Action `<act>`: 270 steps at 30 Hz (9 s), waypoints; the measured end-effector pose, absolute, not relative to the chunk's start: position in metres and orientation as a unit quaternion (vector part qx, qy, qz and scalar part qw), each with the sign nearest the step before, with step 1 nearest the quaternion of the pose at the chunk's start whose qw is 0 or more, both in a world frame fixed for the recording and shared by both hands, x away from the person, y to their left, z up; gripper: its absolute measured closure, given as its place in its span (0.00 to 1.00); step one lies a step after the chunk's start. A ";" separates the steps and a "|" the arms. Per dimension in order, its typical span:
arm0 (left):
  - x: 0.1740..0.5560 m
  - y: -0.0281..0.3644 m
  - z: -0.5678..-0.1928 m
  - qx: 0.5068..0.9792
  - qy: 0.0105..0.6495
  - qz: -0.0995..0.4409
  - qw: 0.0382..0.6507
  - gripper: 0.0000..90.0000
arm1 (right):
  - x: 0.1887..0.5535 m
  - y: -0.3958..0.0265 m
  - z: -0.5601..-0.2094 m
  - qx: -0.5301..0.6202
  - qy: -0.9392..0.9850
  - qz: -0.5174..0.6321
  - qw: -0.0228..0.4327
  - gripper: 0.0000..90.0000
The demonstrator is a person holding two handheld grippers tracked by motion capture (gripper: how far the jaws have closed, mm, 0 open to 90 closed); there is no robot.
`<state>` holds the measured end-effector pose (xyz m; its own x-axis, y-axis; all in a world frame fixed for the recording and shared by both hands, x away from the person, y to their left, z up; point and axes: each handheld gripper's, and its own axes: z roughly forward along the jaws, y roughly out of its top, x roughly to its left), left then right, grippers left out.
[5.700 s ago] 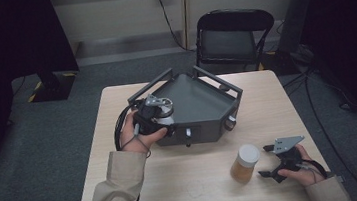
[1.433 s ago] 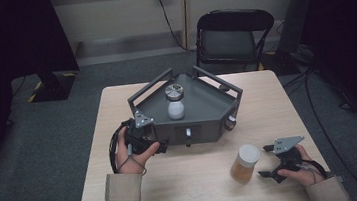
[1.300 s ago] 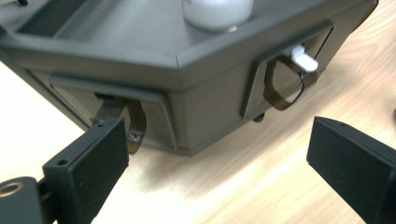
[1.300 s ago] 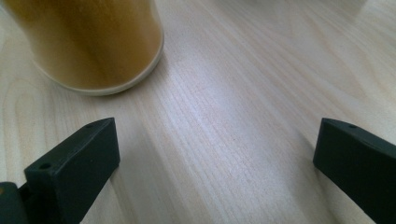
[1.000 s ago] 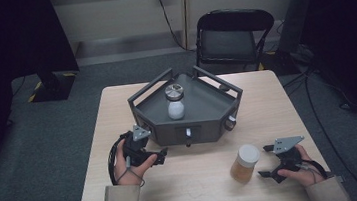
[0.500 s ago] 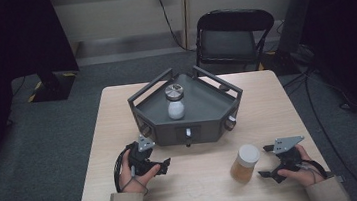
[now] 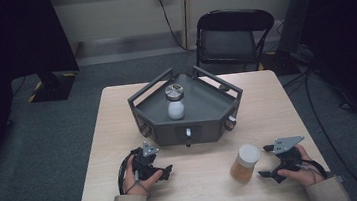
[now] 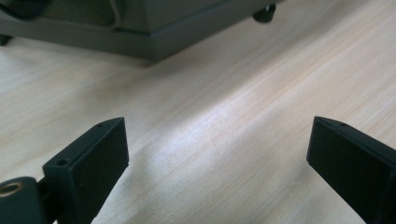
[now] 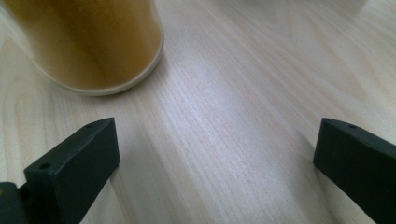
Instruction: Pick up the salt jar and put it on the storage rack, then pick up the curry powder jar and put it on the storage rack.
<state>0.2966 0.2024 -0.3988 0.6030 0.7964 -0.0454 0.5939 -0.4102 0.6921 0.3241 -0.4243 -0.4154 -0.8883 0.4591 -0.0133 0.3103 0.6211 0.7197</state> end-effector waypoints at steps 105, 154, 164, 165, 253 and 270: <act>0.287 0.203 -0.419 0.829 0.397 0.170 0.356 0.00 | 0.323 -0.426 -0.406 0.189 0.892 0.404 0.067 0.01; 0.287 0.203 -0.419 0.829 0.397 0.170 0.356 0.00 | 0.312 -0.401 -0.388 0.190 0.850 0.488 0.058 0.09; 0.287 0.203 -0.419 0.829 0.397 0.170 0.356 0.00 | 0.313 -0.400 -0.390 0.174 0.846 0.500 0.061 0.24; 0.287 0.203 -0.419 0.829 0.397 0.170 0.356 0.00 | 0.313 -0.400 -0.390 0.173 0.846 0.500 0.061 0.24; 0.287 0.203 -0.419 0.829 0.397 0.170 0.355 0.00 | 0.339 -0.361 -0.273 0.182 0.835 0.505 0.122 0.39; 0.287 0.203 -0.419 0.829 0.397 0.170 0.355 0.00 | 0.360 -0.335 -0.243 0.196 0.832 0.501 0.134 0.39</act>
<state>0.2872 0.2032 -0.4194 0.6272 0.7789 0.0001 0.5368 -0.4324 0.7245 0.3599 -0.3351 -0.2433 -0.8870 0.4610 -0.0271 0.1915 0.4205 0.8868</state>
